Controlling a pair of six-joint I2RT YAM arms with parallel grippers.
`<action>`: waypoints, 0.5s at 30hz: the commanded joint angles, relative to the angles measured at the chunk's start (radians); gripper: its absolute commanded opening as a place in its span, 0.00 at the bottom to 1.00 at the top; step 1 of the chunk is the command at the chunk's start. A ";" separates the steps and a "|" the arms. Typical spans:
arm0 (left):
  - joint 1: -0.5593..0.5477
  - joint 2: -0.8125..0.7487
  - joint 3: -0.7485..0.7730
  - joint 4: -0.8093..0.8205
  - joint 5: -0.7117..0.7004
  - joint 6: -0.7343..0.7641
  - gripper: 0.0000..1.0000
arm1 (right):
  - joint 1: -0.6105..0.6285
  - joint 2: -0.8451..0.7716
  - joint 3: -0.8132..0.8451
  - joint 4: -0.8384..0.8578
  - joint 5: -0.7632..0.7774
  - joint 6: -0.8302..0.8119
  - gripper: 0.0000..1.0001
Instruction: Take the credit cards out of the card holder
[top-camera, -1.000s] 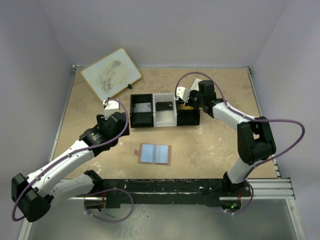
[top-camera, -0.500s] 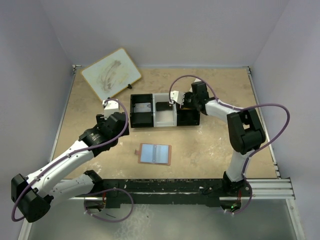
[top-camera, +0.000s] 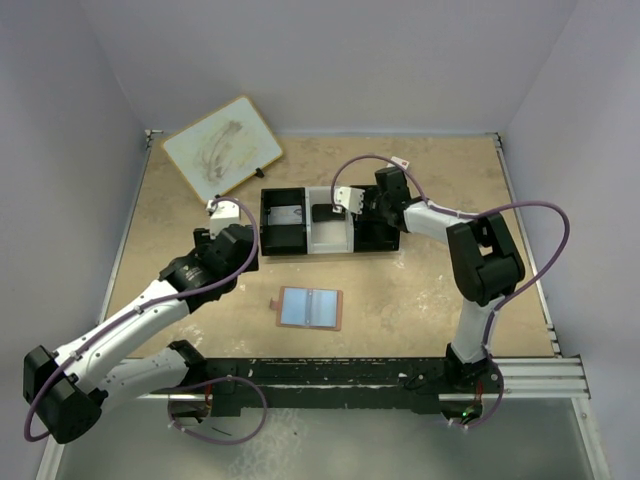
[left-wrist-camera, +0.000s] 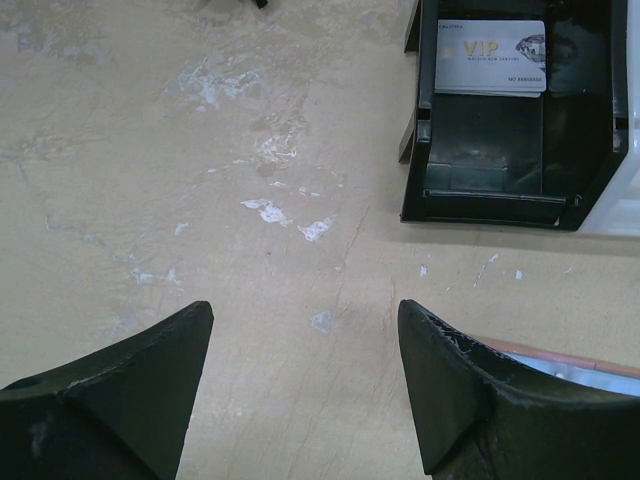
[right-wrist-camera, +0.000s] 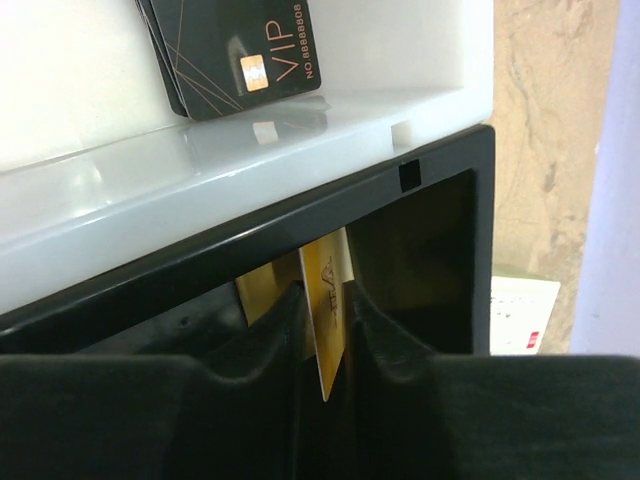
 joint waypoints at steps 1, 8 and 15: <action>0.005 0.006 0.004 0.034 0.000 0.015 0.73 | 0.003 -0.023 0.002 -0.035 -0.006 0.001 0.34; 0.005 0.013 0.003 0.037 0.010 0.017 0.72 | 0.003 -0.066 0.025 -0.093 -0.058 0.049 0.55; 0.005 0.018 0.002 0.039 0.024 0.018 0.72 | 0.002 -0.259 -0.033 0.032 -0.011 0.213 0.57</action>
